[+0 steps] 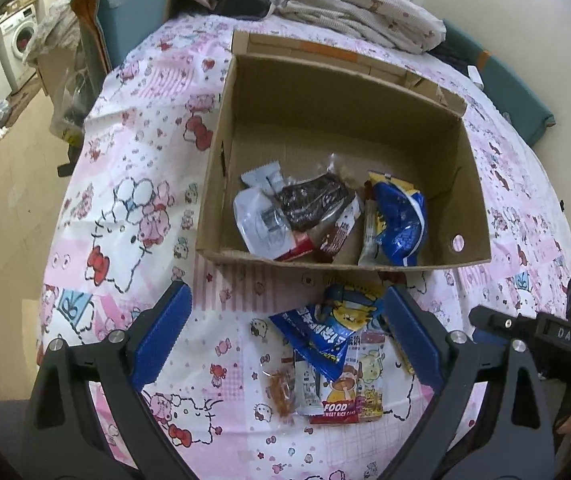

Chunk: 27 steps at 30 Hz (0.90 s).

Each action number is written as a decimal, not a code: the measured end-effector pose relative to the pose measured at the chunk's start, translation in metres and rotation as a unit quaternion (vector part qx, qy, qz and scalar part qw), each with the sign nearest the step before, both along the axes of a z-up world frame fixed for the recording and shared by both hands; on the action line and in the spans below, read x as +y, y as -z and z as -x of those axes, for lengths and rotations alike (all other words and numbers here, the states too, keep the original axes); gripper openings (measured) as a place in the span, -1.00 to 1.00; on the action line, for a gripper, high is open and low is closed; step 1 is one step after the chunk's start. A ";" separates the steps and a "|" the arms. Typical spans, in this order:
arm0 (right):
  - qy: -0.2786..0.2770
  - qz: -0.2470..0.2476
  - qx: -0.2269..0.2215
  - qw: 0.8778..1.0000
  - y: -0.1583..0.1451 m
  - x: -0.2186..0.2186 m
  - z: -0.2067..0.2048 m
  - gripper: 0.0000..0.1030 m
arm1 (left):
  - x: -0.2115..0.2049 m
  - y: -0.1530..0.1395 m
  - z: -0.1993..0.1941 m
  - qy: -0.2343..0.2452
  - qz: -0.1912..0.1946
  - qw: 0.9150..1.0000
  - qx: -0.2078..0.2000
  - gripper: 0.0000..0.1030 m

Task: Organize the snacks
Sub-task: 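Grasp a blue cartoon snack bag with the left tool while the right tool grasps a checkered wafer bar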

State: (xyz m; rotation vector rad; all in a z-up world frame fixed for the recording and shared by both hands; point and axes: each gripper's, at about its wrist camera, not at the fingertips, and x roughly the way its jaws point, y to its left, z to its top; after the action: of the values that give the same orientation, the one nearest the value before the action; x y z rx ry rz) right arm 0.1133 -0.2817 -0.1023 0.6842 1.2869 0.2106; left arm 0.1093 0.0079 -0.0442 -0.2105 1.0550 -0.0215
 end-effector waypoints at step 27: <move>-0.009 0.018 0.019 1.000 0.010 0.007 -0.012 0.42 | -0.064 0.072 -0.018 0.180 -0.056 0.978 0.094 -0.50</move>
State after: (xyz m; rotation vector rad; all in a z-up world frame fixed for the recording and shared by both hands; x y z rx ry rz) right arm 0.1252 -0.2745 -0.1125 0.6476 1.3309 0.1898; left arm 0.1276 -0.0564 -0.1161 0.0855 1.2680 -0.2738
